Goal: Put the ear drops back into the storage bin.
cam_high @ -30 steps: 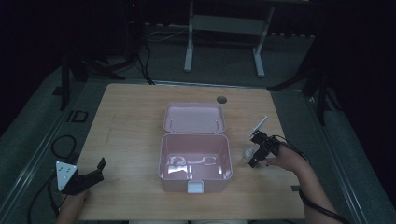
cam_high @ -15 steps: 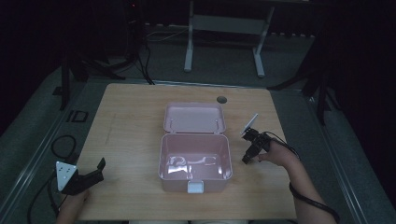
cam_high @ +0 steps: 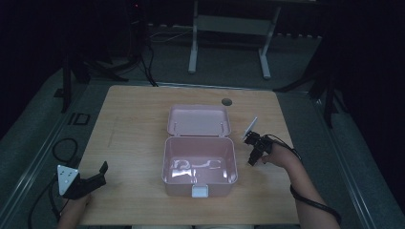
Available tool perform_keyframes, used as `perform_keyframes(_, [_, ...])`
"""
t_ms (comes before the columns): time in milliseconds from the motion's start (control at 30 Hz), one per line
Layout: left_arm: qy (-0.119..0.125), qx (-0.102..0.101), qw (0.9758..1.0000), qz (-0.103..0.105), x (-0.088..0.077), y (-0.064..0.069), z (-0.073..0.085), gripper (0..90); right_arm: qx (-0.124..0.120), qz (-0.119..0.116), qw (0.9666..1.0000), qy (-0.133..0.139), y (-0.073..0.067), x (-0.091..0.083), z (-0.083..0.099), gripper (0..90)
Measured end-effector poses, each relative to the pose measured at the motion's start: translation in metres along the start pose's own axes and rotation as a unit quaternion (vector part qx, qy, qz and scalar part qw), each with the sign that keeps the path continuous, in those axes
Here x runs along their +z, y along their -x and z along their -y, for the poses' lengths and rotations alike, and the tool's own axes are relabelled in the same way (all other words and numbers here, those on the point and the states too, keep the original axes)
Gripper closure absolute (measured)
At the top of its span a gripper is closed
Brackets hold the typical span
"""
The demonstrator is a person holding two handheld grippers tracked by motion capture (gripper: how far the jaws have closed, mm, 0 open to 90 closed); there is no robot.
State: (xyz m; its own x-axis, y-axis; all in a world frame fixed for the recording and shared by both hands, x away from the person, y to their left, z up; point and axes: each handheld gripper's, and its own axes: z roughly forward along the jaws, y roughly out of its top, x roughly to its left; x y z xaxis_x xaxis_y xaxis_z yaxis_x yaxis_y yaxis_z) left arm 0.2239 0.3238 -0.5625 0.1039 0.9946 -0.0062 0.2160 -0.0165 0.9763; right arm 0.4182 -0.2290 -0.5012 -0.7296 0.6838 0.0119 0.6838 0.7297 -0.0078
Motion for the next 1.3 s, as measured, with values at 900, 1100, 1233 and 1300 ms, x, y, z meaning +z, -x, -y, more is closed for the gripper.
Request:
perform_keyframes(900, [-0.002,0.0,1.0,-0.001,0.0,0.0,0.0,0.4,-0.242,0.031,0.9692,-0.033,-0.034,-0.004,0.032,59.5])
perform_keyframes(1100, [-0.002,0.0,1.0,-0.002,0.0,0.0,0.0,0.4,-0.296,0.036,0.9542,-0.027,-0.048,-0.013,0.043,59.5])
perform_keyframes(1233, [-0.002,0.001,1.0,-0.002,0.0,0.0,0.0,0.4,-0.323,0.043,0.9447,-0.033,-0.058,-0.02,0.048,59.5])
perform_keyframes(1300, [-0.002,0.001,1.0,-0.002,0.0,0.0,0.0,0.3,-0.335,0.047,0.9404,-0.034,-0.062,-0.024,0.05,59.5])
